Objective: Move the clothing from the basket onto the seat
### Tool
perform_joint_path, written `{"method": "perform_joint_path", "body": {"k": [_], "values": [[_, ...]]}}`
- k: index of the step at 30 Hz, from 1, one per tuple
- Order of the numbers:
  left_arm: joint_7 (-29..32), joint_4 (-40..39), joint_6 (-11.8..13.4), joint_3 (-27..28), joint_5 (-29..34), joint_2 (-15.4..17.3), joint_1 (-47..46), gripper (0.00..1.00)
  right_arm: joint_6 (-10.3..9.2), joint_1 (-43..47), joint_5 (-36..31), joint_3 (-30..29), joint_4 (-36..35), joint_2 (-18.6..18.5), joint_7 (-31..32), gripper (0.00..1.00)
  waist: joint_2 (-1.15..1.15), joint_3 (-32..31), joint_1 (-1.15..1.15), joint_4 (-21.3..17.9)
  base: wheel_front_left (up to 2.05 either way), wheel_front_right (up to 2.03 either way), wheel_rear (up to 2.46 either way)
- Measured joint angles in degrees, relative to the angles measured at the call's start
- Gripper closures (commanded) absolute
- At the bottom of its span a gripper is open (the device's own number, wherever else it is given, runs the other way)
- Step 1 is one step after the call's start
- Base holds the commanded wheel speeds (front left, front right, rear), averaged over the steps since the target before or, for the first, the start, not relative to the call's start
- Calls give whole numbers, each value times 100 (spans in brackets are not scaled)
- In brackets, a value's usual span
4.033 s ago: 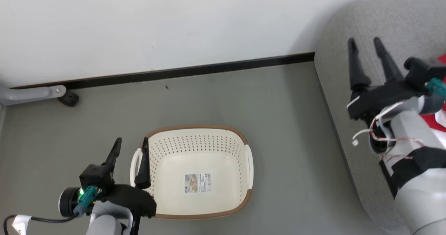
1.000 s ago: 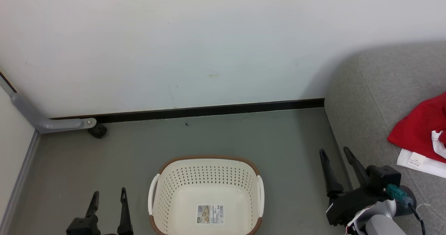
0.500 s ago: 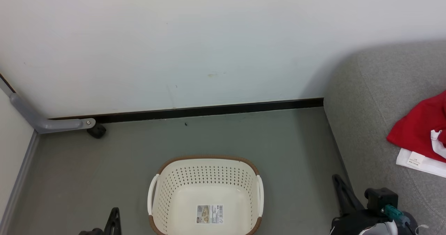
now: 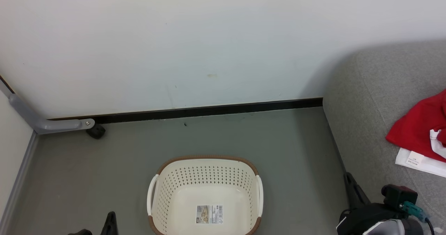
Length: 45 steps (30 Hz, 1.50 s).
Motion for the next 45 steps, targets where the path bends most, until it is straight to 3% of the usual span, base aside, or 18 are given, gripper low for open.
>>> {"method": "perform_joint_path", "body": {"k": [45], "values": [[933, -527, -301, 165, -3721, -16, -210, 100, 252, 98, 3482, -979, -793, 75, 983, 100, 0, 34, 0, -49, 0, 0, 0]]}}
